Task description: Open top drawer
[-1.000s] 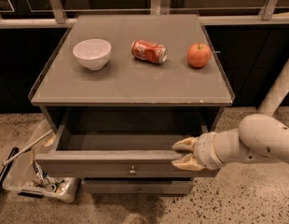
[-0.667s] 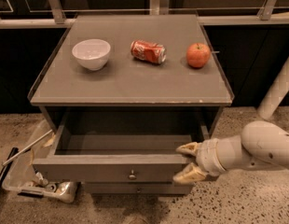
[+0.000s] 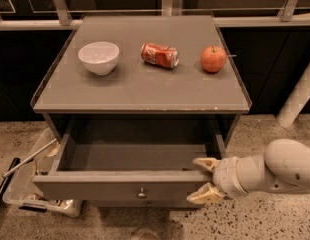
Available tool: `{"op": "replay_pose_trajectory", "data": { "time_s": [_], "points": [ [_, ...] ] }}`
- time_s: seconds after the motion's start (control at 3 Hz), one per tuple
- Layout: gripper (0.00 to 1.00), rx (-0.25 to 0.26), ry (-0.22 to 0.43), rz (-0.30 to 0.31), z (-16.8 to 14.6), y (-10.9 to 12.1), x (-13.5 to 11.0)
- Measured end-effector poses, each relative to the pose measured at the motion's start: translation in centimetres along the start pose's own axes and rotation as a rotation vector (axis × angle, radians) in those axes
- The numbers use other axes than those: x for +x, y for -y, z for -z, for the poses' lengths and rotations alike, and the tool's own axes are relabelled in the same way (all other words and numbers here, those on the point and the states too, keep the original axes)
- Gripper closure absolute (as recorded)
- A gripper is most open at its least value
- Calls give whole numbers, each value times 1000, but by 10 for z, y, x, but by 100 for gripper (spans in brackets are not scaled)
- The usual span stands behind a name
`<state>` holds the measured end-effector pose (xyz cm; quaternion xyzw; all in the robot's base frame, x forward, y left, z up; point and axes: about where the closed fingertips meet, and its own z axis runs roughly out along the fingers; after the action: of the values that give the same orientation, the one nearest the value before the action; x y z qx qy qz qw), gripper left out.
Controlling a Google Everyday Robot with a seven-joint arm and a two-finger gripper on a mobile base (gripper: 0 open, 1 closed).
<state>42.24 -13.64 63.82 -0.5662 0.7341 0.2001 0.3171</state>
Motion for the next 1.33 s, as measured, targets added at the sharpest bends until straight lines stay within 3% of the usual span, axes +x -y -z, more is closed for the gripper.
{"op": "replay_pose_trajectory", "data": {
  "time_s": [0.67,1.0,1.33],
  "points": [
    [87,39,-9,-24,39,-39,10],
    [83,47,-11,-24,43,-45,11],
    [60,47,-11,-24,43,-45,11]
  ]
}}
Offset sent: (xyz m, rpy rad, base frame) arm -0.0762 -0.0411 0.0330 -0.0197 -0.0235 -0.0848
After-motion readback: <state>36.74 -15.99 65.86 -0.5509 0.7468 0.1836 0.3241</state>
